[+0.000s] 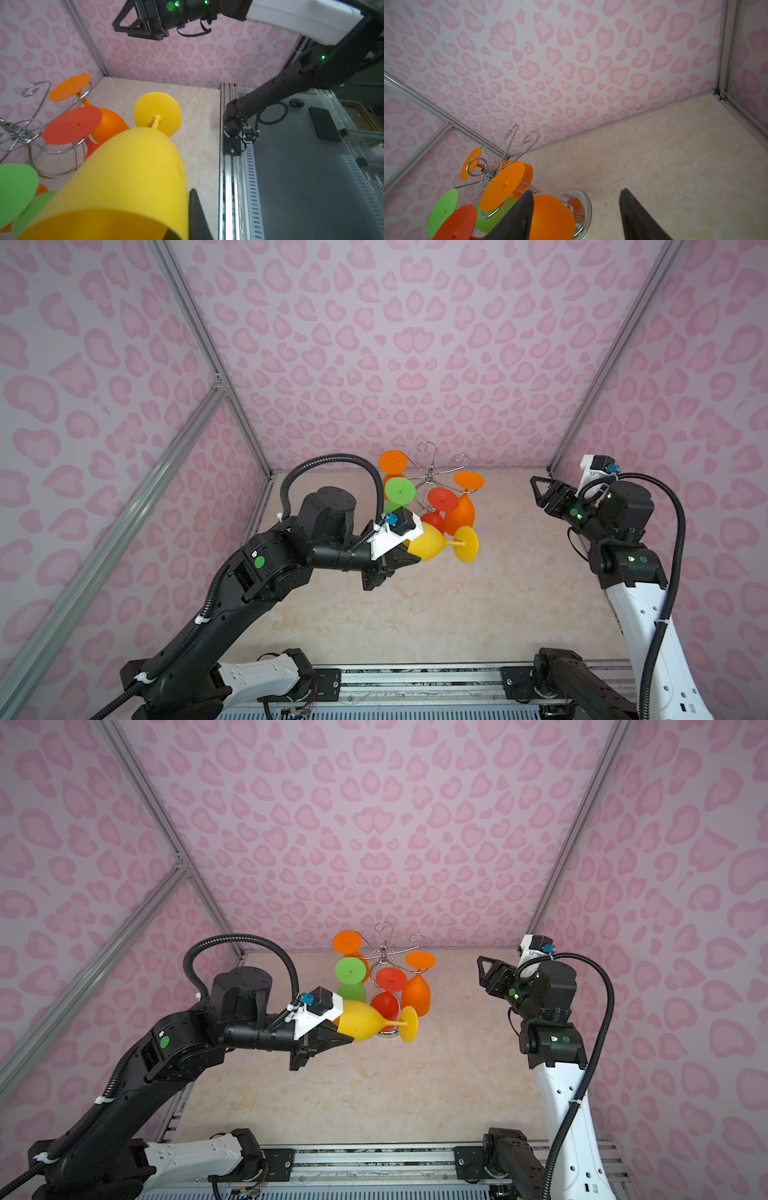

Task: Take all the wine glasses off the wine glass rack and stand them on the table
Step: 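Lower the yellow glass upright onto the table with the left gripper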

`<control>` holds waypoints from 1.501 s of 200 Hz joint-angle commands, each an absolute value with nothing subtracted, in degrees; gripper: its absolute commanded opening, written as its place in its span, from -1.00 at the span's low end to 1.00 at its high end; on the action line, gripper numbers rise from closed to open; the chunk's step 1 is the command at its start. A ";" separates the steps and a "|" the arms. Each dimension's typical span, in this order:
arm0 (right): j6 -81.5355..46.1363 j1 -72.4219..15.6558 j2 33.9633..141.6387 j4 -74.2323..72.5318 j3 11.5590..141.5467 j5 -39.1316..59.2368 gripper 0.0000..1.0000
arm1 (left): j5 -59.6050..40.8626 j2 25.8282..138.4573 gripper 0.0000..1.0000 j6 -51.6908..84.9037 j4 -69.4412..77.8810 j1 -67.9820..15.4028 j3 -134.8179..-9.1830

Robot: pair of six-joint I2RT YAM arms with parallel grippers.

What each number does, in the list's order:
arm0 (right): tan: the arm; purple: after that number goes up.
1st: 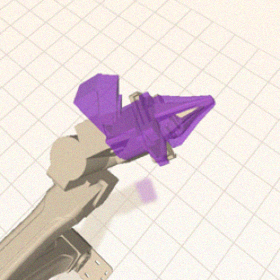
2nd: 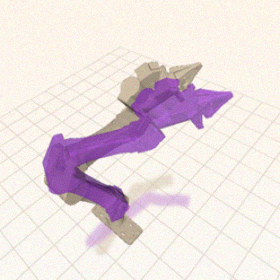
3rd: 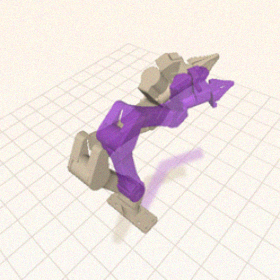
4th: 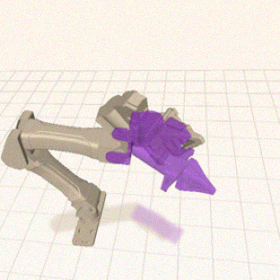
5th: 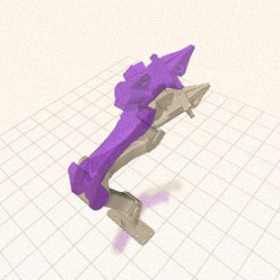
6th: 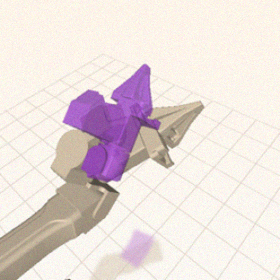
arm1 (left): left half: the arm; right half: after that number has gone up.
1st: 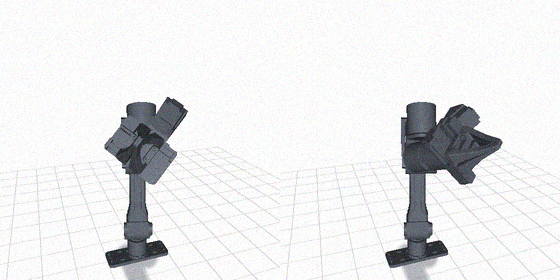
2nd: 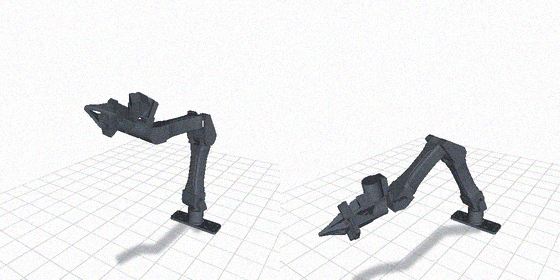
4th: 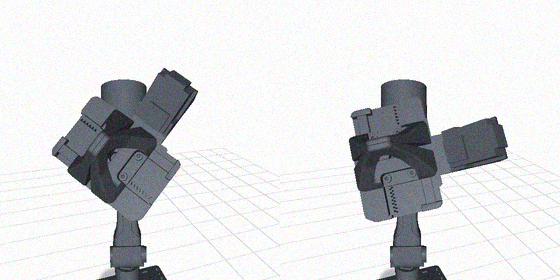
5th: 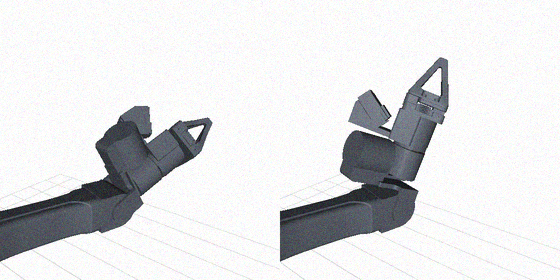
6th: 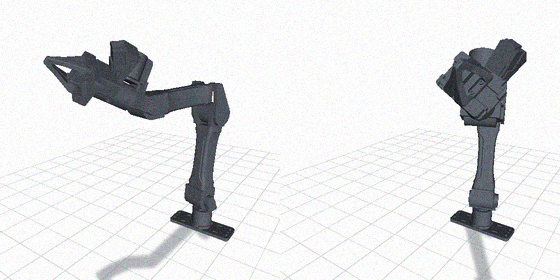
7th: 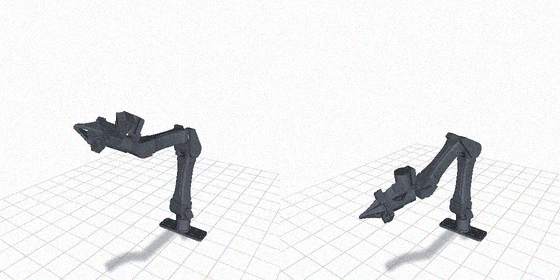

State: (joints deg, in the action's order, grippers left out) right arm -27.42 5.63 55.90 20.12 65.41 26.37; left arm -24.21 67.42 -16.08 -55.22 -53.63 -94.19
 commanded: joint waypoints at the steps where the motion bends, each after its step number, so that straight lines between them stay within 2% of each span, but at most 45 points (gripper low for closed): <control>1: -26.27 5.78 56.05 21.06 64.17 25.23 0.29 | -9.59 71.10 -0.88 -16.17 -65.48 -57.98 -96.56; 27: -26.45 5.89 56.51 21.15 62.87 25.40 0.27 | -3.46 77.84 -0.96 -14.91 -69.43 -60.06 -97.04; 64: -26.36 5.98 57.34 21.18 61.95 25.18 0.24 | -4.91 86.22 -0.96 -16.49 -71.28 -61.07 -97.19; 151: -26.32 5.98 58.80 20.62 61.50 25.84 0.18 | -0.04 104.00 -0.96 -13.74 -70.40 -62.52 -98.19; 263: -26.71 6.08 59.33 19.67 60.63 26.28 0.16 | 0.95 108.25 -0.96 -12.87 -71.34 -62.64 -97.47; 300: -26.88 6.10 59.24 19.37 60.16 26.45 0.16 | 1.09 108.39 -0.69 -12.49 -71.63 -62.62 -99.05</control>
State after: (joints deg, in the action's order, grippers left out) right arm -26.61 6.07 59.27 20.82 60.66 25.58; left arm 0.38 107.72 -13.08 -69.56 -62.74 -98.45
